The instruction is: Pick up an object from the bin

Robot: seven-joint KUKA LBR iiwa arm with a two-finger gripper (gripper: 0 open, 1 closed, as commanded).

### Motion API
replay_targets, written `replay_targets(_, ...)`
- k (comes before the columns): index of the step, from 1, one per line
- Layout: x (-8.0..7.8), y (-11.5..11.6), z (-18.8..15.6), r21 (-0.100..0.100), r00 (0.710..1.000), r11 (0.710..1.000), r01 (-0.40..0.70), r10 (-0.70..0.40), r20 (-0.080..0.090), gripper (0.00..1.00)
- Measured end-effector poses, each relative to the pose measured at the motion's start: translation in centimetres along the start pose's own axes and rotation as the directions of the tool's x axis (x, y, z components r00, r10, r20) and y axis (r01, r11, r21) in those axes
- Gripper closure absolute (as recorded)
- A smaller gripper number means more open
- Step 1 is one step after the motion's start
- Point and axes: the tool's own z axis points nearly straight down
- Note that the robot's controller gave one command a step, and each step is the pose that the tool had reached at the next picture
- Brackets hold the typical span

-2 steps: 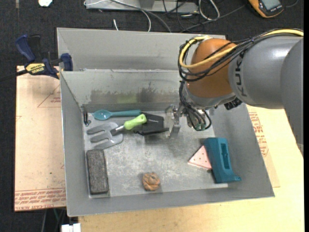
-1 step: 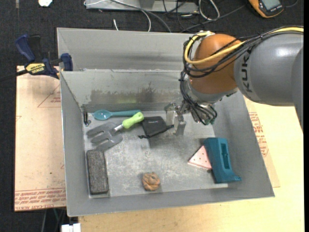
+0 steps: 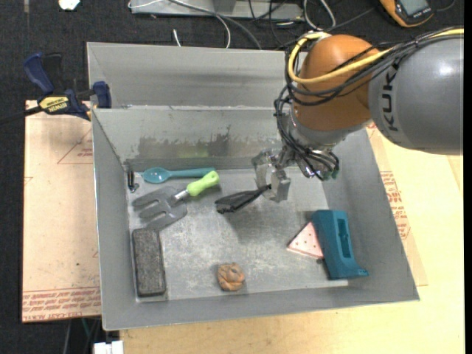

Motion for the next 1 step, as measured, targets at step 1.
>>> replay_targets(1, -1.55, 0.82, -7.75, 0.001, 1.000, 1.000, -0.023, 0.023, 0.003, 1.00)
